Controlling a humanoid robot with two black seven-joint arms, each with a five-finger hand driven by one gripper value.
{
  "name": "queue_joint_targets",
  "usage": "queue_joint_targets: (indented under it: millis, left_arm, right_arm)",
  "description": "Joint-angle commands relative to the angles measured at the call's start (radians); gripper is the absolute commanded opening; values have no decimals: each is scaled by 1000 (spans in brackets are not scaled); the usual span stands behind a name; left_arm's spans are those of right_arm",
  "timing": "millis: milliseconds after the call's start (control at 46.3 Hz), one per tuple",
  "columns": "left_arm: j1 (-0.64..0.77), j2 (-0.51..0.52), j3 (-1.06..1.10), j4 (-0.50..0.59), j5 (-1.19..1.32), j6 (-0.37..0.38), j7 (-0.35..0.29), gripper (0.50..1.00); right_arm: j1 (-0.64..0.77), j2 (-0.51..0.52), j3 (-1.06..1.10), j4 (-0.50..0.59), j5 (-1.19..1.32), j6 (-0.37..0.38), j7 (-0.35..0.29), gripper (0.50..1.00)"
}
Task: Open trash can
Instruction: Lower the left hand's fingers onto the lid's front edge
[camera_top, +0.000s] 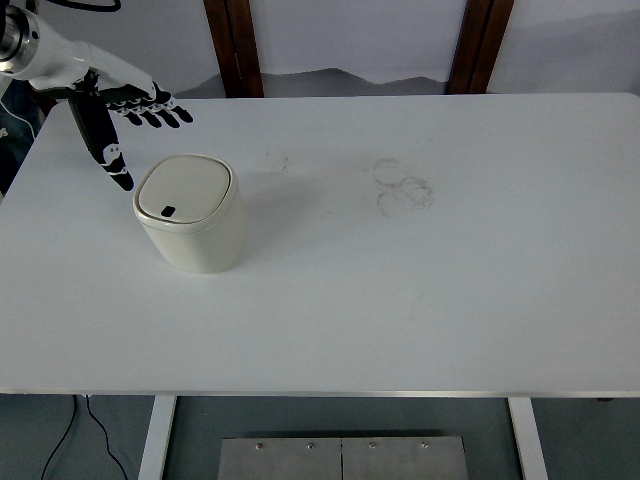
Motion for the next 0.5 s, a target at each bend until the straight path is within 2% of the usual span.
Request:
queue_joint_targets:
  millis: [0,475]
  left_arm:
    - [13,-11,0,0,9,0,0,1000]
    - [92,-54,6,0,36,0,0,1000]
  right_arm:
    - [0,0,0,0,0,0,-1,995]
    - [11,0,0,0,0,0,-1,995]
